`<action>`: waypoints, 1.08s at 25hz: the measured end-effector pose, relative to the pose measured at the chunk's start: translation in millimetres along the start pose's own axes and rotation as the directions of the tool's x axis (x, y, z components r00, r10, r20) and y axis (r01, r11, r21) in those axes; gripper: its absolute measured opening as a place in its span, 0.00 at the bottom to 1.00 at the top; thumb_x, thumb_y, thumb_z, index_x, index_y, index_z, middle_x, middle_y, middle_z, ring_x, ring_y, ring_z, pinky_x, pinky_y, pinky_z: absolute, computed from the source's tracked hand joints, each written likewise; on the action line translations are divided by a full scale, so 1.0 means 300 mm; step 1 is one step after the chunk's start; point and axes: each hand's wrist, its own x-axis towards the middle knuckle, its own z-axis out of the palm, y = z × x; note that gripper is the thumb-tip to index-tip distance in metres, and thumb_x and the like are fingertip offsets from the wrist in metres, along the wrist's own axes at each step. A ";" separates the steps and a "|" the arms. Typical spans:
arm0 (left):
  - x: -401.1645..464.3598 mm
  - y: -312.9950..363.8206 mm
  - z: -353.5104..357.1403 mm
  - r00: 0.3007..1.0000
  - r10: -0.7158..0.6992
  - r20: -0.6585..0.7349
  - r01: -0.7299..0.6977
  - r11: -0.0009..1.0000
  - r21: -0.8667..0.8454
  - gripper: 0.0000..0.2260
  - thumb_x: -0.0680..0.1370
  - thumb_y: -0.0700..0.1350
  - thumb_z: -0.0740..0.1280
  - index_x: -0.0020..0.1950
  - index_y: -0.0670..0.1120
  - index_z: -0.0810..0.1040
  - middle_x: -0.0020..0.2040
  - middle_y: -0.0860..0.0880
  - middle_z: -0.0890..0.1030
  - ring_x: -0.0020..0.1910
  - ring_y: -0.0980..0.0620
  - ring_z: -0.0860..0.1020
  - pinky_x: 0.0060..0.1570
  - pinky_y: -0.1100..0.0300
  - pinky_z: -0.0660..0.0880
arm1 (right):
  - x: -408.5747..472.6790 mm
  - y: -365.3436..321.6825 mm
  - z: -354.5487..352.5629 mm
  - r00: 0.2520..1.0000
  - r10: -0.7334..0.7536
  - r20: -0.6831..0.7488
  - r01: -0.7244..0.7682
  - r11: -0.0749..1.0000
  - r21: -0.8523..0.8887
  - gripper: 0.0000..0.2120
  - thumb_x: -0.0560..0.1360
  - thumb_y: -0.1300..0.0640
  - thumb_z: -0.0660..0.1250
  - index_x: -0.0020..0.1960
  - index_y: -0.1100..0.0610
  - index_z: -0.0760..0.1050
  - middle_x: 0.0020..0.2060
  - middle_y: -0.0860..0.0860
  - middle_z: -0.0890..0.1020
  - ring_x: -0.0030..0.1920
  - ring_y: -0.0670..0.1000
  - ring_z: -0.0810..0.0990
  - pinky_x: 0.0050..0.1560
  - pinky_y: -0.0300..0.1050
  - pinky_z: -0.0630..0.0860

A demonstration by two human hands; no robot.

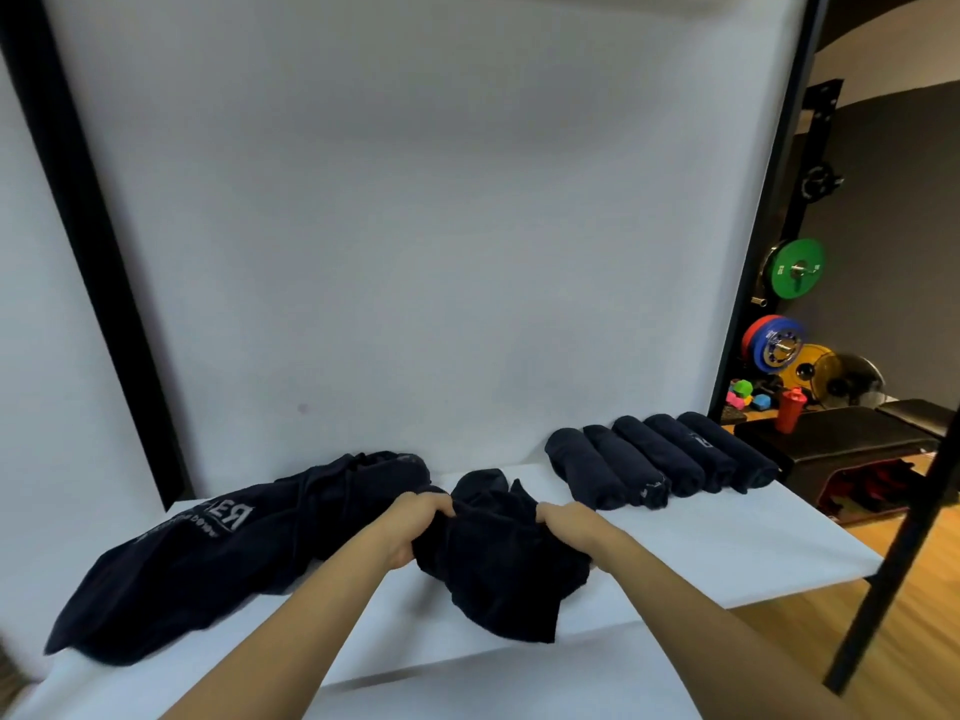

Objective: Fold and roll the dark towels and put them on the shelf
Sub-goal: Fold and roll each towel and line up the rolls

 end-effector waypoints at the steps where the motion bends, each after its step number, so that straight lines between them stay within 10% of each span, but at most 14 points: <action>1: -0.004 -0.018 -0.010 0.999 -0.031 0.028 0.030 0.999 0.030 0.05 0.71 0.37 0.67 0.46 0.38 0.80 0.45 0.40 0.82 0.42 0.43 0.81 0.43 0.53 0.78 | 0.008 0.017 0.021 1.000 -0.008 0.018 0.010 0.994 -0.106 0.15 0.75 0.43 0.62 0.48 0.56 0.74 0.42 0.51 0.78 0.39 0.50 0.76 0.42 0.44 0.72; 5: -0.009 -0.060 -0.024 0.985 -0.154 0.080 0.154 0.988 -0.001 0.12 0.75 0.49 0.71 0.50 0.41 0.82 0.48 0.43 0.85 0.47 0.44 0.84 0.44 0.53 0.81 | 0.046 0.042 0.095 0.987 -0.158 0.015 0.144 0.854 -0.500 0.20 0.73 0.43 0.68 0.31 0.53 0.64 0.29 0.47 0.71 0.34 0.49 0.71 0.54 0.50 0.75; 8: -0.012 -0.078 -0.027 0.988 -0.155 0.031 0.151 0.985 0.085 0.15 0.73 0.42 0.73 0.59 0.39 0.80 0.49 0.41 0.85 0.48 0.42 0.84 0.49 0.49 0.82 | 0.033 0.045 0.127 0.990 -0.130 0.062 0.144 0.880 -0.452 0.14 0.72 0.46 0.71 0.41 0.57 0.73 0.39 0.52 0.78 0.39 0.50 0.76 0.50 0.46 0.77; 13: -0.047 -0.039 -0.047 0.996 -0.040 0.078 0.046 0.996 -0.077 0.24 0.71 0.28 0.61 0.67 0.38 0.72 0.51 0.38 0.82 0.44 0.41 0.83 0.40 0.52 0.80 | 0.018 0.001 0.094 0.999 -0.013 -0.030 0.014 0.999 0.042 0.14 0.73 0.57 0.71 0.54 0.63 0.76 0.47 0.58 0.82 0.45 0.56 0.81 0.45 0.47 0.79; 19: -0.083 0.197 -0.037 0.966 0.253 0.057 -0.221 0.920 -0.325 0.22 0.67 0.25 0.49 0.51 0.42 0.72 0.46 0.41 0.76 0.46 0.43 0.76 0.45 0.50 0.77 | -0.026 -0.240 -0.085 0.962 -0.092 -0.257 0.214 0.838 0.502 0.14 0.71 0.54 0.66 0.53 0.61 0.76 0.46 0.58 0.81 0.46 0.58 0.80 0.49 0.52 0.79; 22: -0.113 0.349 -0.046 0.920 0.386 0.069 -0.312 0.827 -0.468 0.12 0.71 0.29 0.55 0.42 0.42 0.75 0.41 0.43 0.80 0.41 0.45 0.79 0.46 0.52 0.77 | -0.089 -0.329 -0.170 0.925 -0.195 -0.326 0.371 0.648 0.665 0.12 0.74 0.57 0.68 0.56 0.61 0.76 0.49 0.58 0.82 0.49 0.58 0.82 0.51 0.52 0.80; 27: -0.039 0.328 -0.116 0.930 0.352 -0.108 -0.368 0.898 -0.243 0.07 0.74 0.36 0.69 0.39 0.44 0.74 0.44 0.43 0.79 0.42 0.46 0.78 0.41 0.53 0.77 | -0.122 -0.290 -0.215 0.975 -0.177 -0.137 0.219 0.635 0.740 0.16 0.70 0.62 0.75 0.56 0.67 0.78 0.51 0.62 0.83 0.49 0.59 0.83 0.56 0.56 0.80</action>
